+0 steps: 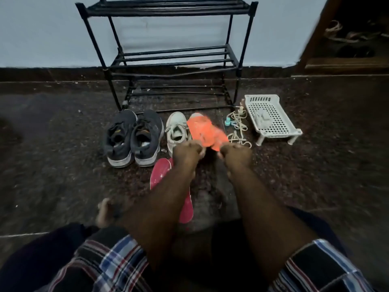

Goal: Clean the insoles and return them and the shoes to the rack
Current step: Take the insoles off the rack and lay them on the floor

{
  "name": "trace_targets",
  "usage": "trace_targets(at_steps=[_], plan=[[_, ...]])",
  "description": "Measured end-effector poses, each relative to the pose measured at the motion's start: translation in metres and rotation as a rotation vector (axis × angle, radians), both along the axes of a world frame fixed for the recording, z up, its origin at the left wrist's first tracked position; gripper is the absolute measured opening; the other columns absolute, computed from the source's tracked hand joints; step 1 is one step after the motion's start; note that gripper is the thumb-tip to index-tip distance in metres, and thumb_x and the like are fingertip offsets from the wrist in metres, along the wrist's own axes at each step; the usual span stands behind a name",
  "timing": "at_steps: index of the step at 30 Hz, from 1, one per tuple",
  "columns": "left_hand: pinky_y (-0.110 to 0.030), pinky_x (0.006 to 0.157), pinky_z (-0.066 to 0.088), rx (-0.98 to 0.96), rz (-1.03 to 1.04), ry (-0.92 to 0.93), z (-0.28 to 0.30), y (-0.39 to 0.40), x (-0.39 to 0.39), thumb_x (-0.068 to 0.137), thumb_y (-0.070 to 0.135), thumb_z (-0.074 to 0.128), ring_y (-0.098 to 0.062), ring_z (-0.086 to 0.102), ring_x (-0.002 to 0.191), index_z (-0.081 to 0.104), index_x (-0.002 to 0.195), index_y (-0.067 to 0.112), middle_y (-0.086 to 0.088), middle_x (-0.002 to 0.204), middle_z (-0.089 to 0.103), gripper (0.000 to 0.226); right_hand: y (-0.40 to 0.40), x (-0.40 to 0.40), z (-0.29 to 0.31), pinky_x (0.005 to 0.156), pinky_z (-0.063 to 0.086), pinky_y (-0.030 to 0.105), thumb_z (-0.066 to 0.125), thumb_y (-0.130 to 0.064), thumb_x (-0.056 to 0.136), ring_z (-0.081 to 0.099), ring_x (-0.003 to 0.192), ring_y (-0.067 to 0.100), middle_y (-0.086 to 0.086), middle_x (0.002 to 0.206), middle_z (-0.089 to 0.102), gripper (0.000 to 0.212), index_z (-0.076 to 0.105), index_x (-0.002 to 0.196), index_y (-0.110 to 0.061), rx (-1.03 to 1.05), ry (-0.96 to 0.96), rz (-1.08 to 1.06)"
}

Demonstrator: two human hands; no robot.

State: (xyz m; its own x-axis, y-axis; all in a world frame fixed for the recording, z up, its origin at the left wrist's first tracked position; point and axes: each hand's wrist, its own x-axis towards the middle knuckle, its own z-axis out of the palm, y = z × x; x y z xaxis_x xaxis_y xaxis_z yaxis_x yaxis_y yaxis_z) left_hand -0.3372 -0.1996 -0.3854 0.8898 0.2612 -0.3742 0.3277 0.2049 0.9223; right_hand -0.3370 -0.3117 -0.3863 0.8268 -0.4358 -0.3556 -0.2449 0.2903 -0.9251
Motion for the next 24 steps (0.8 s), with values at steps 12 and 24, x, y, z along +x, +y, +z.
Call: trace_targets(at_steps=[12,24], plan=[[-0.038,0.078,0.062,0.145,-0.144,0.277,-0.070,0.000,-0.112,0.067,0.000,0.071,-0.025,0.072,0.078,0.076,0.077,0.008,-0.009,0.081,0.076,0.014,-0.040,-0.064,-0.028,0.041,0.052,0.025,0.058,0.017,0.083,0.059,0.063,0.021,0.017,0.091,0.063,0.023,0.054,0.075,-0.004,-0.351,0.604,0.492],[-0.050,0.081,0.061,0.136,-0.058,0.348,-0.122,0.007,-0.115,0.075,-0.007,0.065,-0.032,0.072,0.082,0.069,0.066,0.014,-0.011,0.083,0.074,0.024,-0.030,-0.079,-0.029,0.092,0.052,0.049,0.040,0.008,0.093,0.059,0.064,0.027,0.018,0.081,0.063,0.020,0.058,0.086,0.003,-0.584,0.838,0.652]])
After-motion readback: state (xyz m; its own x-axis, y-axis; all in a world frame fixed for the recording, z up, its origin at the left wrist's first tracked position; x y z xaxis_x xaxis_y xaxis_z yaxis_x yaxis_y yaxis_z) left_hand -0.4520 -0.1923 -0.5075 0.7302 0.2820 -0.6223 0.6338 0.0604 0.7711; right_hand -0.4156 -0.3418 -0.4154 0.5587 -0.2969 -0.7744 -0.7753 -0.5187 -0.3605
